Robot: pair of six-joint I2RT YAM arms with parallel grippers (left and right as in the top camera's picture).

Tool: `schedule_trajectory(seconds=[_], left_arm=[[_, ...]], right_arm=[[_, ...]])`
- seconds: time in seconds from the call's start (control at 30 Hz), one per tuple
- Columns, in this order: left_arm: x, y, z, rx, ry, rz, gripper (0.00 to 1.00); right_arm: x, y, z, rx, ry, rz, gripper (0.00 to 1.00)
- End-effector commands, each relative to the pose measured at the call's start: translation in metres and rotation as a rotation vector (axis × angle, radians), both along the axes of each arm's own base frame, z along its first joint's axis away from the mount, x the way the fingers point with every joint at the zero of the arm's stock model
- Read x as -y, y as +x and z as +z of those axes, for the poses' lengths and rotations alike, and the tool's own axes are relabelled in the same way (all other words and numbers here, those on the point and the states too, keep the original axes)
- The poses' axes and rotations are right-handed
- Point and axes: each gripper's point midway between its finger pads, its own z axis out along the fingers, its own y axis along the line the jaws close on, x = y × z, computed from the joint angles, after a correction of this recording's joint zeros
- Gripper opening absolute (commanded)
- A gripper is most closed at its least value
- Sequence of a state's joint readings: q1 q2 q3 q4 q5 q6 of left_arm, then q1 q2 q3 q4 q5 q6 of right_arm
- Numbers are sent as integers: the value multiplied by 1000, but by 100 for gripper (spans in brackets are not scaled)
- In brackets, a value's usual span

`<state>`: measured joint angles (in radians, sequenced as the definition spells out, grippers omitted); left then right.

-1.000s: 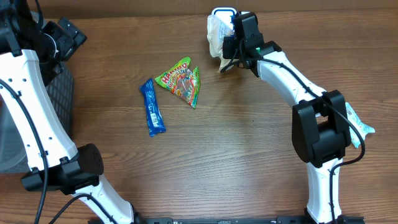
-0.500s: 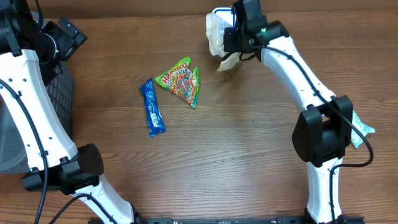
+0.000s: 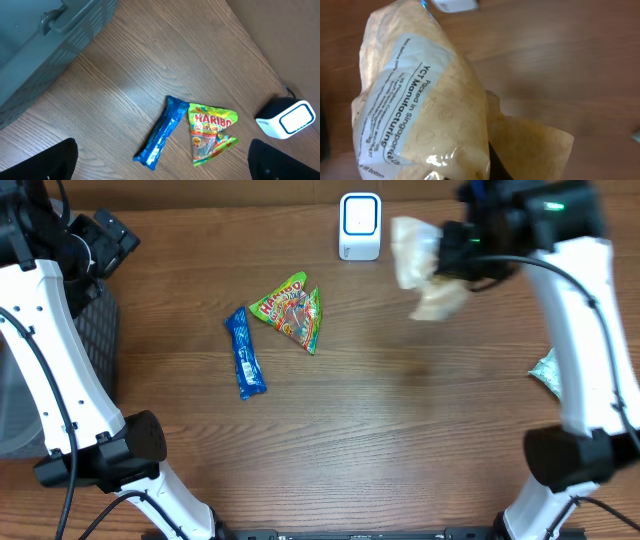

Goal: Scan the item barcode
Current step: 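Carry the packet right and release it beside the wipes pack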

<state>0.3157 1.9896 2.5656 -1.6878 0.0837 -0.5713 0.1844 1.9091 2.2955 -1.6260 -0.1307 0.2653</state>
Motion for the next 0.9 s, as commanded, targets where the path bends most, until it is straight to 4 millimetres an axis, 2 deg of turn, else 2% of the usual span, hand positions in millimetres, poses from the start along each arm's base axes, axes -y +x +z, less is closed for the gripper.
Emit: schedule_trajectory(seconds=[0.0, 0.07, 0.1, 0.2, 0.33, 0.4, 0.5, 0.53, 0.57, 0.63, 0.67, 0.8, 0.87], left_arm=[[4, -5, 13, 37, 2, 1, 100], [4, -5, 13, 37, 2, 1, 100], [4, -5, 13, 37, 2, 1, 100], [4, -5, 13, 37, 2, 1, 100], [4, -5, 13, 37, 2, 1, 100], [4, -5, 13, 37, 2, 1, 100], [4, -5, 13, 37, 2, 1, 100], [4, -5, 13, 37, 2, 1, 100], [4, -5, 13, 37, 2, 1, 100], [4, -5, 13, 37, 2, 1, 100], [4, -5, 13, 37, 2, 1, 100], [4, -5, 13, 37, 2, 1, 100], [4, -5, 13, 37, 2, 1, 100]], right_arm=[[43, -6, -10, -57, -92, -102, 4], [65, -9, -21, -99, -138, -149, 4], [80, -13, -33, -145, -150, -185, 4], [108, -18, -61, -226, -152, -253, 4], [153, -18, -120, -295, -144, -381, 4], [169, -17, -144, -298, -144, -427, 4], [184, -16, -170, -287, -138, -464, 4], [186, -15, -175, -283, -137, -470, 11], [187, -14, -181, -277, -136, -472, 32], [186, -14, -183, -275, -130, -470, 56], [184, -13, -183, -273, -119, -466, 63], [168, -3, -175, -247, -24, -430, 66], [139, 12, -156, -189, 122, -317, 66]])
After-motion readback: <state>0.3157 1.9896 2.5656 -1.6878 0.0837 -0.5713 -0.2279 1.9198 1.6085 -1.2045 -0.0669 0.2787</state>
